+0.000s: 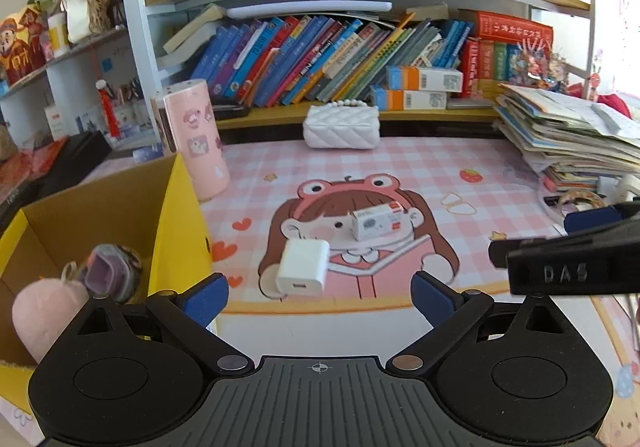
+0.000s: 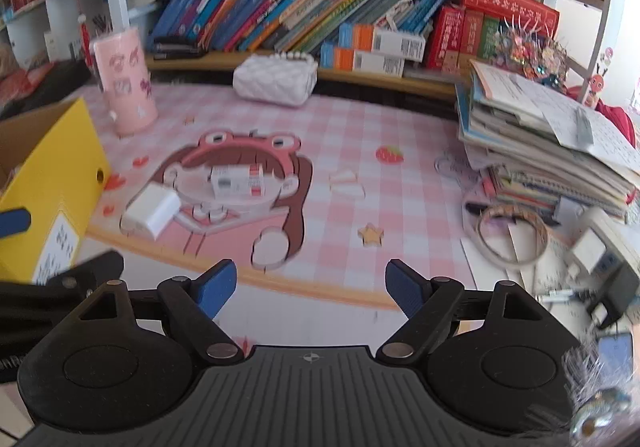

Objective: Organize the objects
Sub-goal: 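Withdraw both tools from the box toward the white charger and small white box, then grasp the white charger with the left tool while the right tool grasps the white-red box, then carry the white charger and white-red box with both tools over the yellow box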

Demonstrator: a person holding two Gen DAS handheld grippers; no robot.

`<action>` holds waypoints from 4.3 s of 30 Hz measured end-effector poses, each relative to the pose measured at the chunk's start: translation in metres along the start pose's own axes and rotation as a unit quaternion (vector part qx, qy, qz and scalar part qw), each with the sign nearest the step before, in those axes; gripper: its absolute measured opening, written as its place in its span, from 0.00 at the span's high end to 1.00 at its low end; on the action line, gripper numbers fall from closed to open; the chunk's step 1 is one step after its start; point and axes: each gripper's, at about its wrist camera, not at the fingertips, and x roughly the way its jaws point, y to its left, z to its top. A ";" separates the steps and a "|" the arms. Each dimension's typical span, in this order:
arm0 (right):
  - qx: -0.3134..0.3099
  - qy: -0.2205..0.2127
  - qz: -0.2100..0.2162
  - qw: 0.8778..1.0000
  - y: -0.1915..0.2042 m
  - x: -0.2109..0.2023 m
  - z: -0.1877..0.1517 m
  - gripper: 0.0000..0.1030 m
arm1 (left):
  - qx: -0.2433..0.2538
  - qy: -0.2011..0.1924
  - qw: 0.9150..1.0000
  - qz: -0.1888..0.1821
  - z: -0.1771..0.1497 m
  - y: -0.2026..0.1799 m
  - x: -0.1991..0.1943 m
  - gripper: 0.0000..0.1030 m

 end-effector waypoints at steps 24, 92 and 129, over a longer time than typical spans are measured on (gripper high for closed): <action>-0.035 0.006 0.073 0.997 -0.002 0.094 0.065 0.36 | -0.055 0.082 0.993 0.063 0.013 -0.001 0.134 0.24; 0.025 0.026 0.022 0.999 0.075 -0.052 -0.037 0.50 | -0.076 0.015 0.993 -0.085 -0.061 0.094 -0.086 0.60; -0.049 0.088 0.094 0.990 0.248 -0.106 -0.122 0.50 | -0.124 0.030 0.991 -0.034 -0.150 0.228 -0.170 0.60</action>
